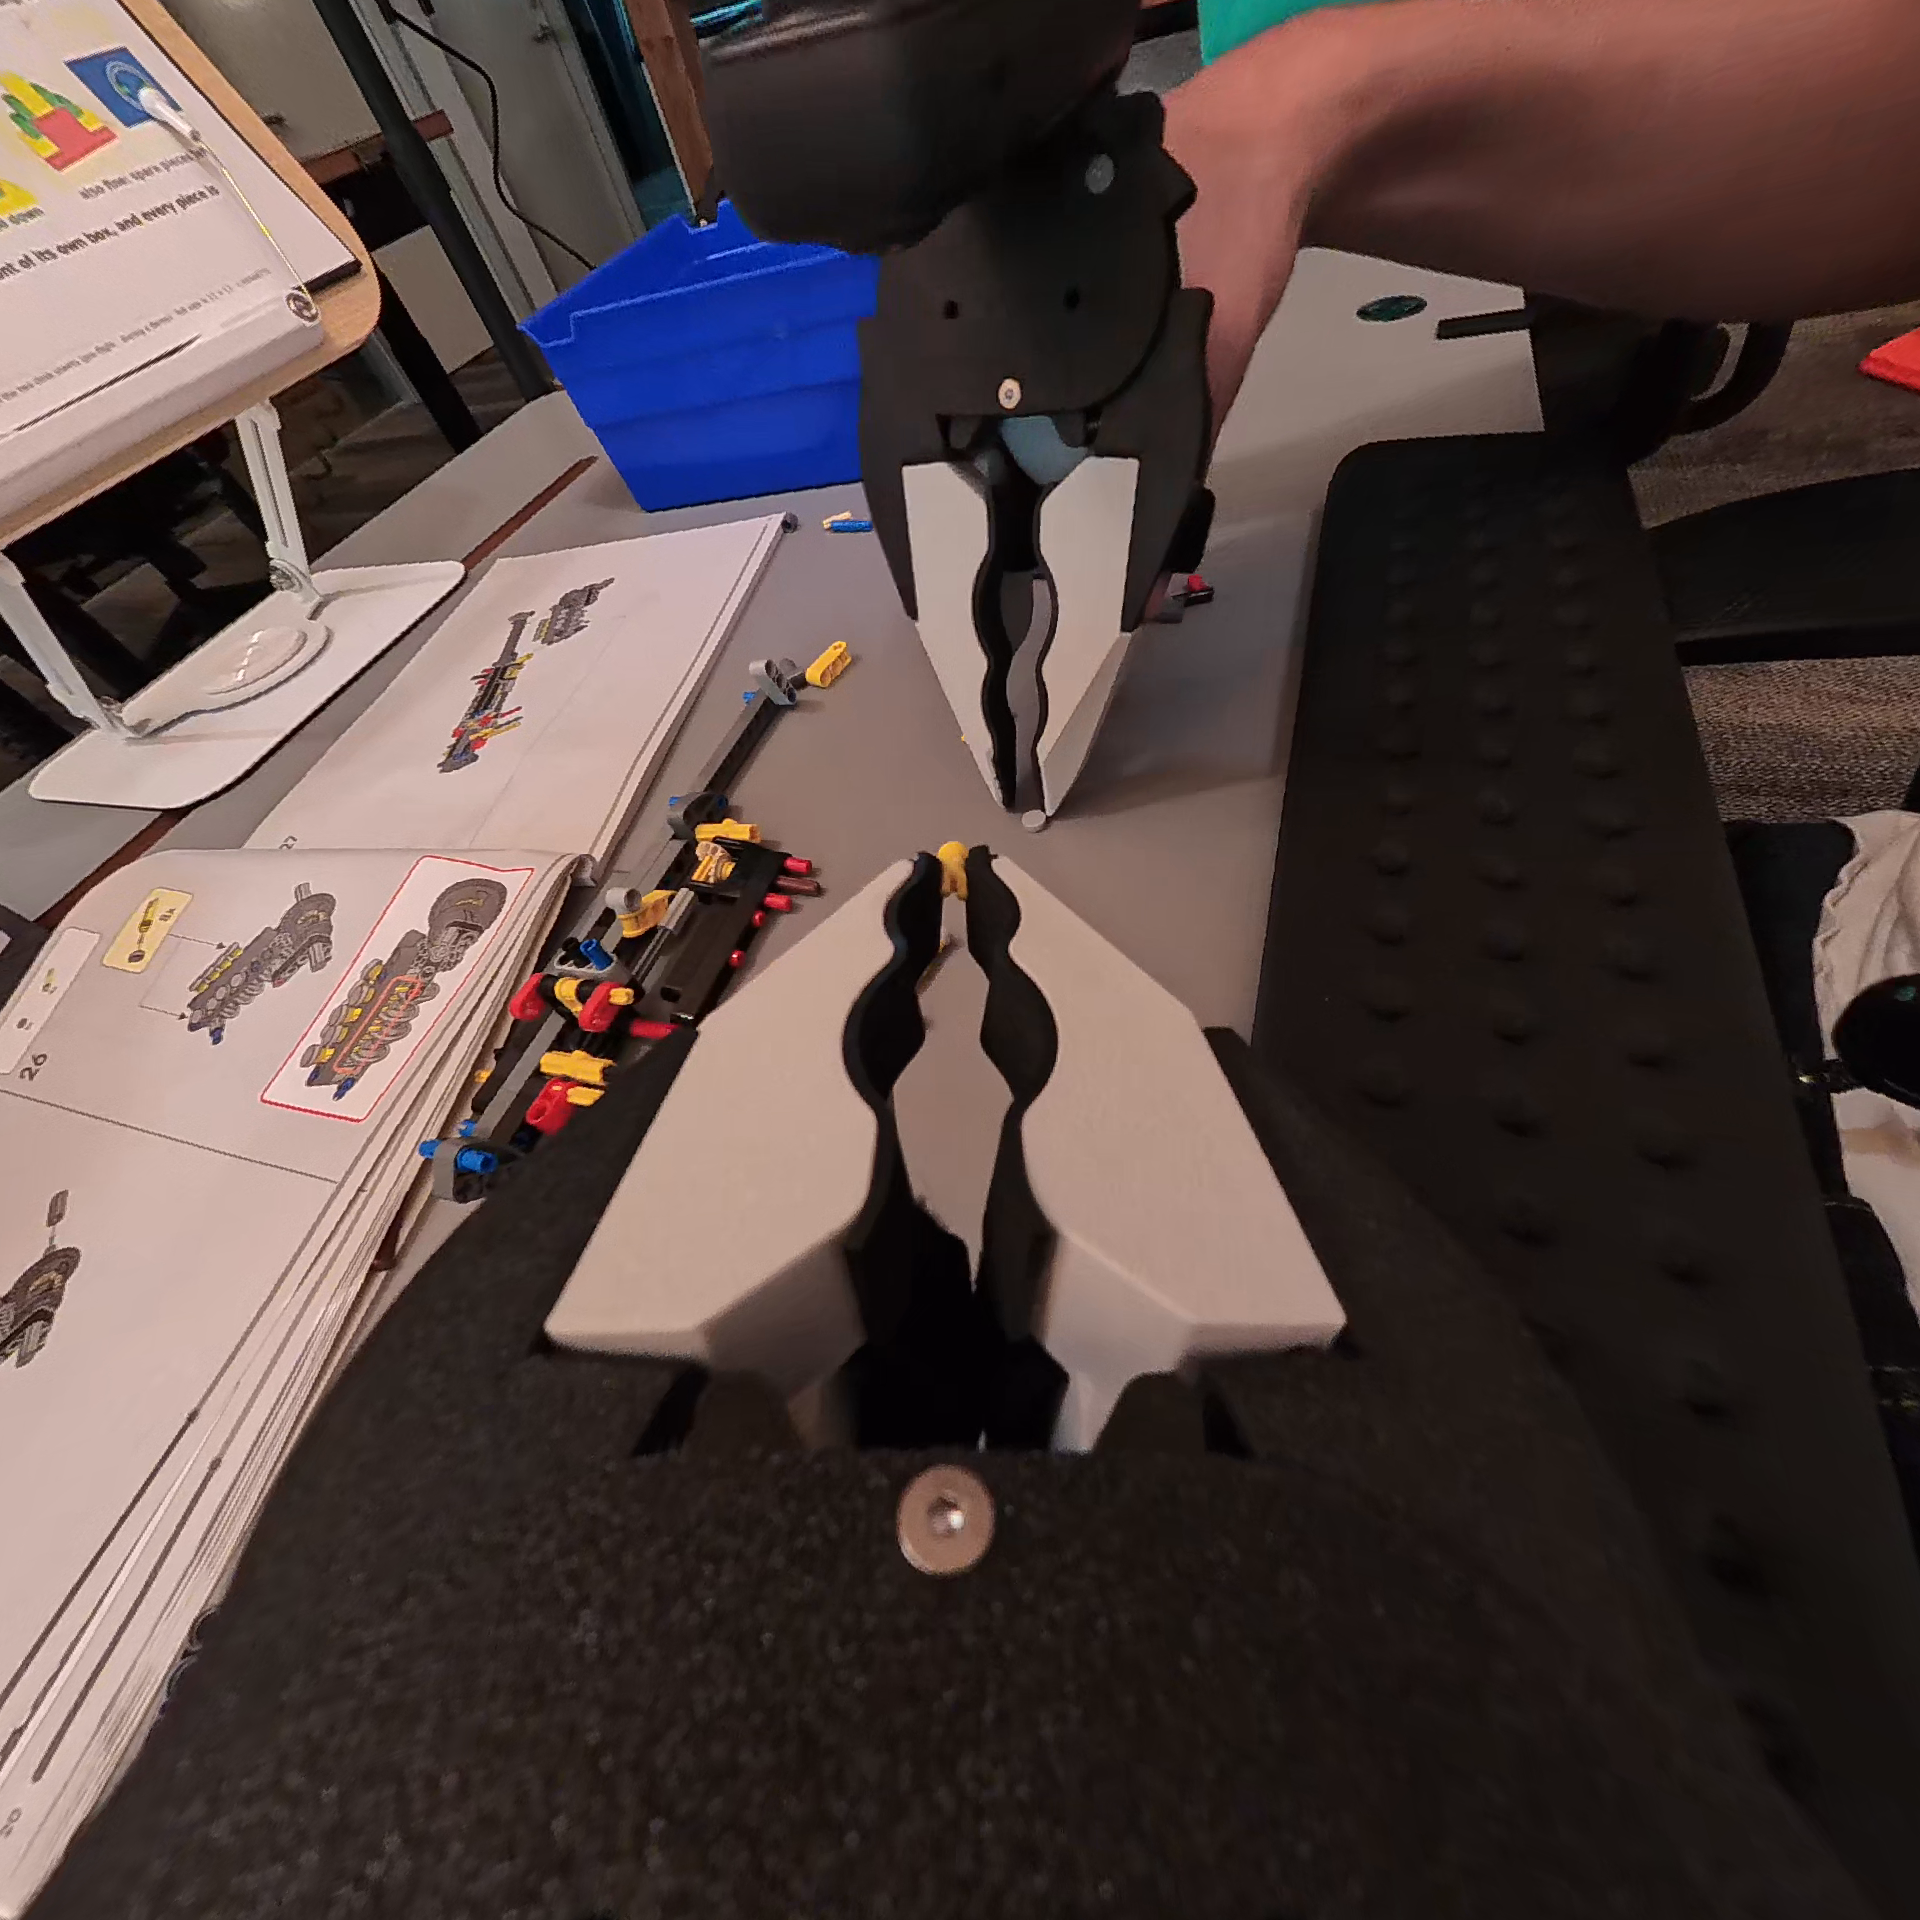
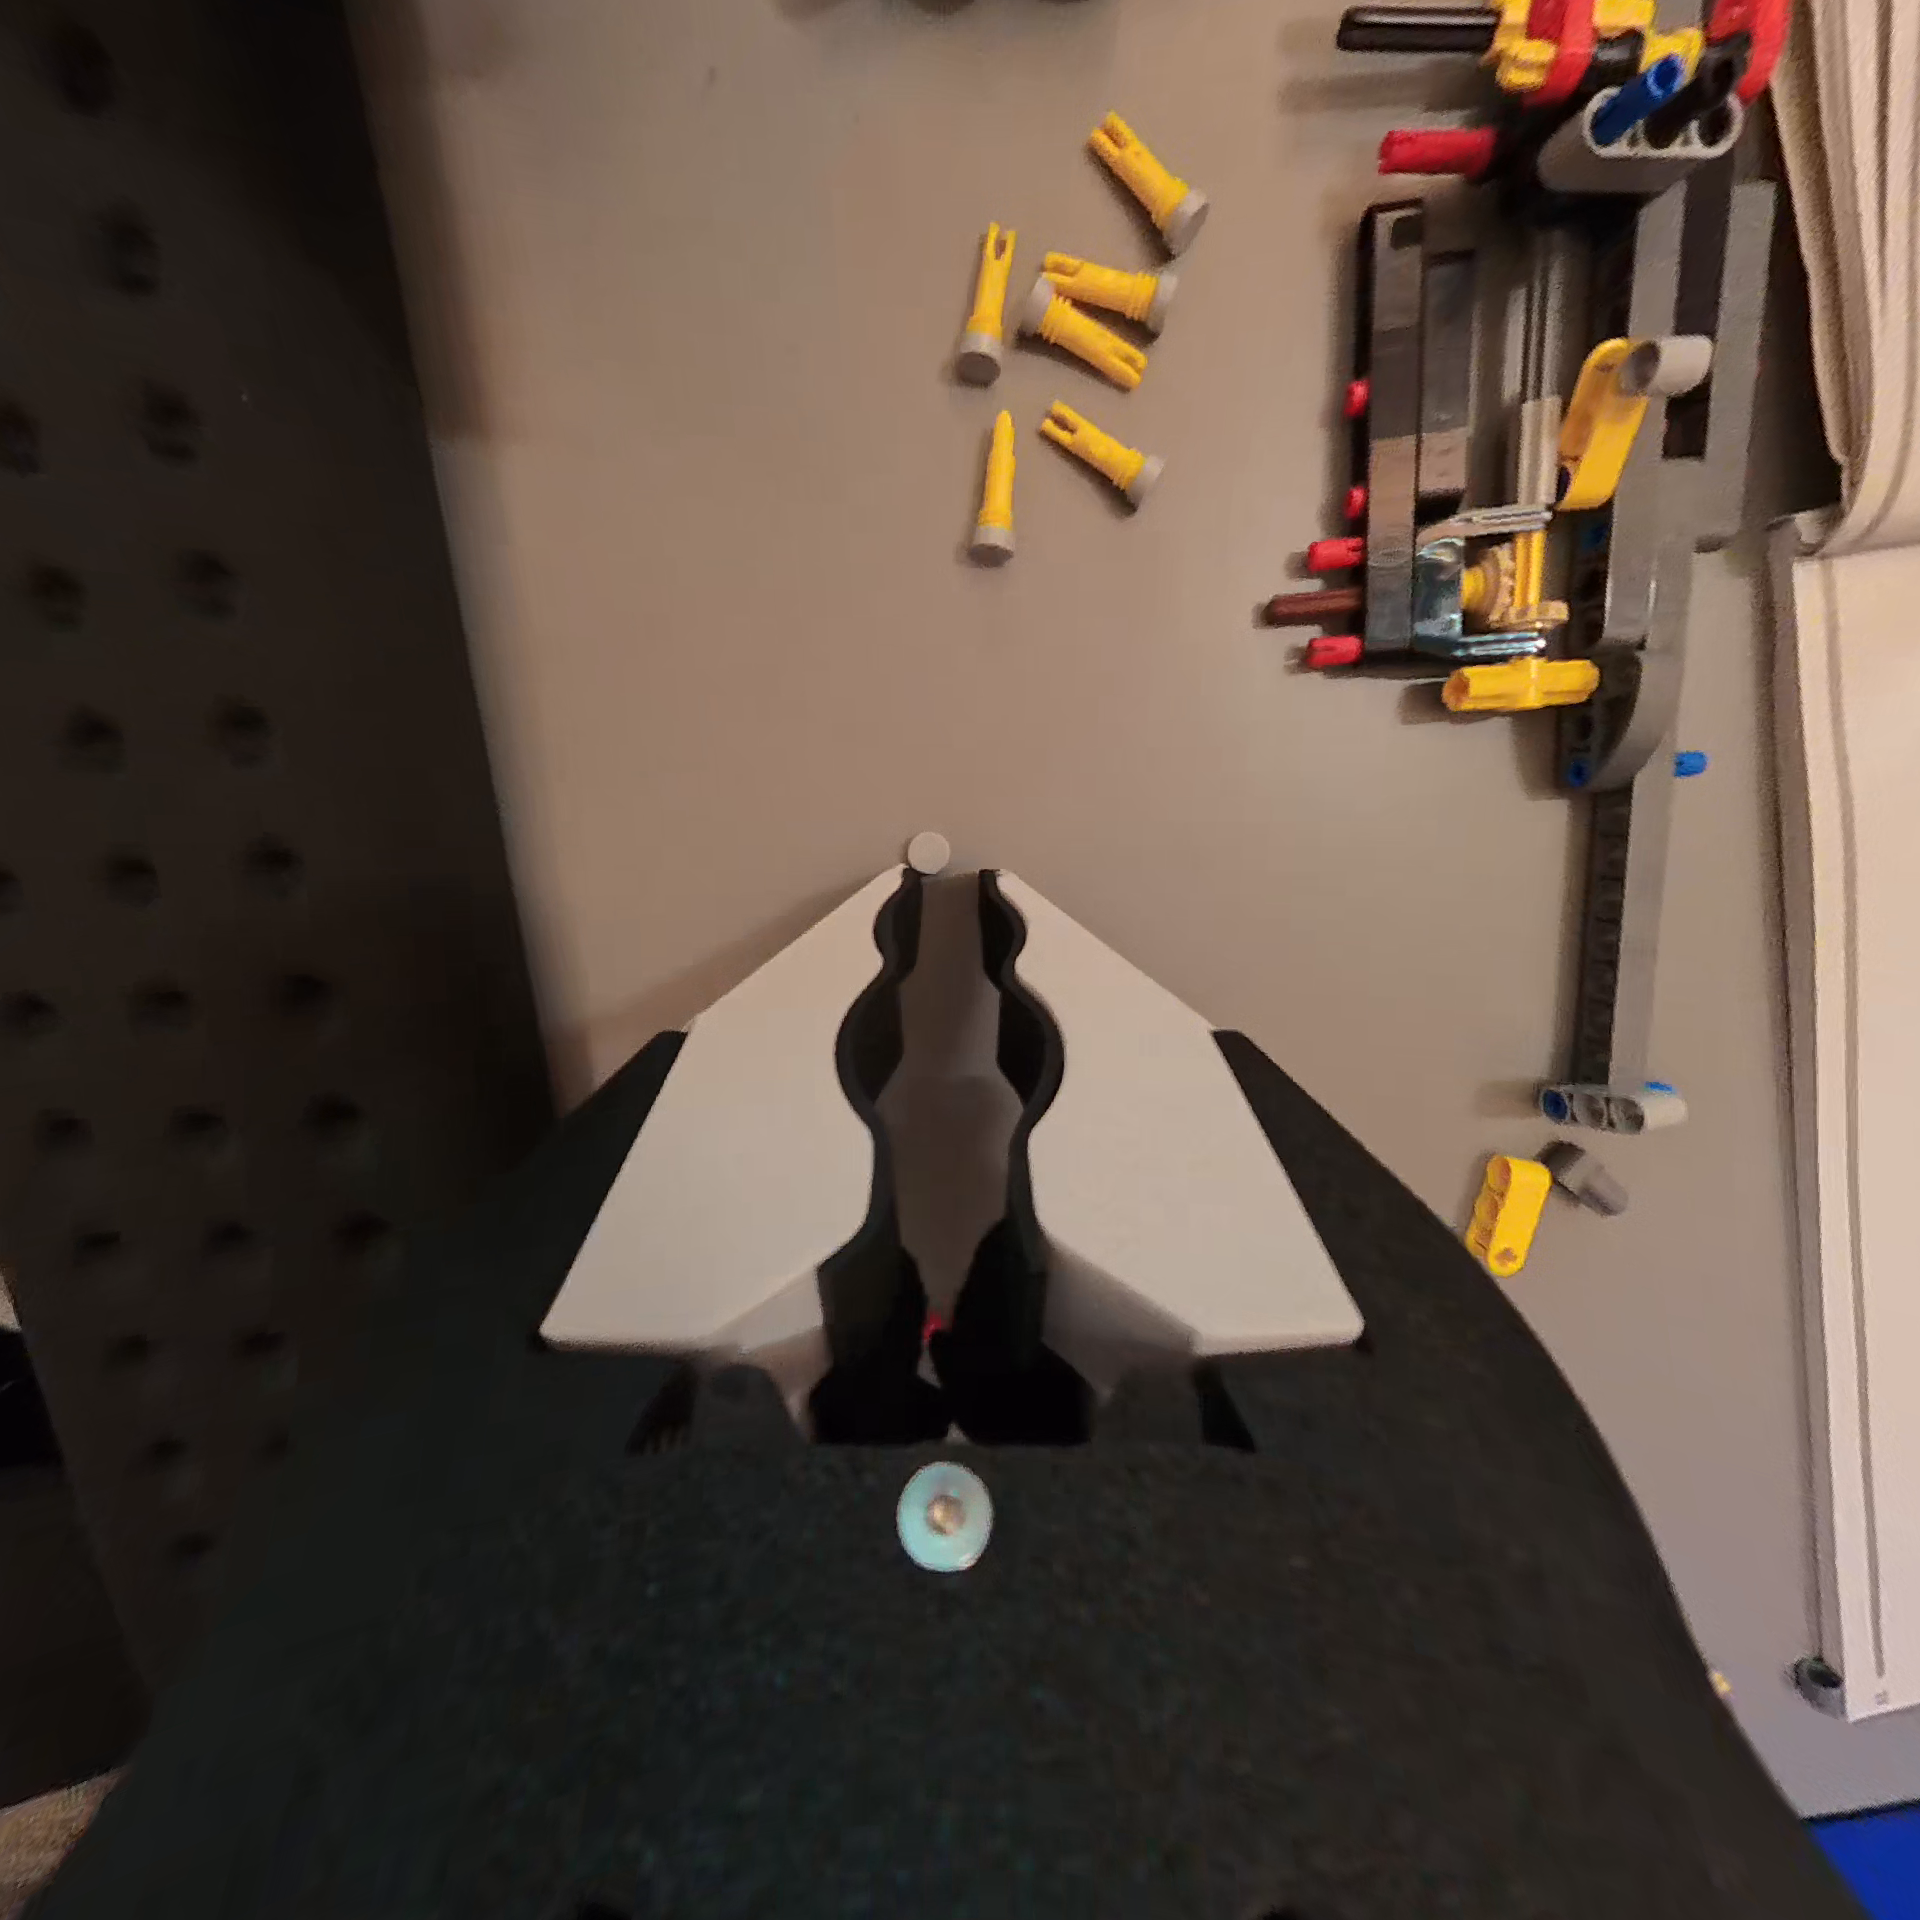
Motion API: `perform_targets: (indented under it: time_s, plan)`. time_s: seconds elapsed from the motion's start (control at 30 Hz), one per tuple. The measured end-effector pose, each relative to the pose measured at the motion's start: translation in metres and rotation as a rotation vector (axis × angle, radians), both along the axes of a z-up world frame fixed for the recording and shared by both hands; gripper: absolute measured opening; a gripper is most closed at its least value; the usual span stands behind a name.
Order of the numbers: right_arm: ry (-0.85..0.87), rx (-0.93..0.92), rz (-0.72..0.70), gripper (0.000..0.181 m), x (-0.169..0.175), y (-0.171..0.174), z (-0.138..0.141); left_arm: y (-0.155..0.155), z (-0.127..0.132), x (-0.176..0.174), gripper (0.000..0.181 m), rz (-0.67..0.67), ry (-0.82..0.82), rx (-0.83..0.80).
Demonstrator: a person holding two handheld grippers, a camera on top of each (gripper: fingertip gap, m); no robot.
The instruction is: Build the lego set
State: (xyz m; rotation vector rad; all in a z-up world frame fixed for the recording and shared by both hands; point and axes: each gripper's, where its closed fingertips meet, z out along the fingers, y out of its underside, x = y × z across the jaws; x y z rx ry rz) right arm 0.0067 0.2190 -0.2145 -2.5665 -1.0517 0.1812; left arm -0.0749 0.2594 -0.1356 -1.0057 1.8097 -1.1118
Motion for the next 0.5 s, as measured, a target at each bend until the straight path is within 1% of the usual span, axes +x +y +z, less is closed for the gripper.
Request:
perform_targets:
  time_s: [0.17,0.33,0.5]
  plan:
    - [0.000,-0.024,0.041,0.011,-0.0076,0.0001,0.0000,-0.0022,-0.0003,-0.0005,0.004,-0.010,0.002,0.004]
    - [-0.013,-0.046,0.050,0.009,-0.0079,-0.0003,-0.0007,-0.0042,-0.0020,-0.0016,0.004,-0.018,0.009,0.012]
    - [0.009,-0.051,0.043,0.007,-0.0072,0.0001,-0.0007,-0.0047,-0.0013,-0.0021,0.004,-0.020,0.007,0.013]
